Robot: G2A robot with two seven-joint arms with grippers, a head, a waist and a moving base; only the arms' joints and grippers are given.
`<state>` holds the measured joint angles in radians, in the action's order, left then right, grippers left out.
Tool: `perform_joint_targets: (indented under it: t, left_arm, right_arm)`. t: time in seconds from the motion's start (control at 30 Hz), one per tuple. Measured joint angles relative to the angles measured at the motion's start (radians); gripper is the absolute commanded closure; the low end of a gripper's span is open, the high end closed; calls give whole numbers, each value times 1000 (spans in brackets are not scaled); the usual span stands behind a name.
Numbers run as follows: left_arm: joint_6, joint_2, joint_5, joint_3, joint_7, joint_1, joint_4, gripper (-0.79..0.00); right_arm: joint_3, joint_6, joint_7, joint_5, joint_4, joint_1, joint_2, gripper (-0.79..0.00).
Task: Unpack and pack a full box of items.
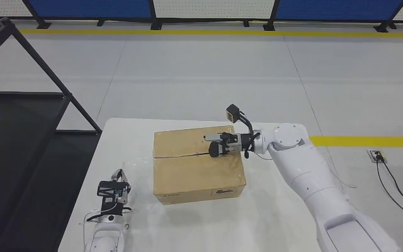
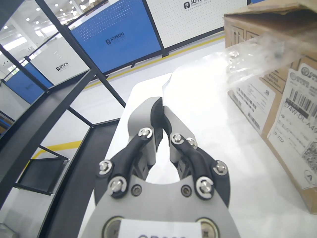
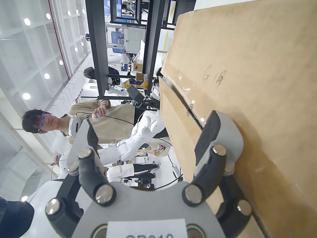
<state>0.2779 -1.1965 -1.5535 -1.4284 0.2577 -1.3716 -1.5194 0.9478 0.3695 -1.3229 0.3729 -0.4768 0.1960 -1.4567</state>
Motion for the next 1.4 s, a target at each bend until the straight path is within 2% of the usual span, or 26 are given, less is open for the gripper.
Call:
perform_joint_targets:
  t: [0.47,0.9,1.4]
  left_arm:
    - [51,-12,17,-39,3,-25,-54,0]
    - [97,-26,39,-55,34,-50,-120,0]
    - [103,-37,-15,-66,33,-38,-180,0]
  right_arm:
    - [-10,-7,49,-34,4,1,-6,-785]
    - [-8,-5,48,-40,10,-1,-8,-785]
    - [-9,-4,53,-54,11,-1,-10,-785]
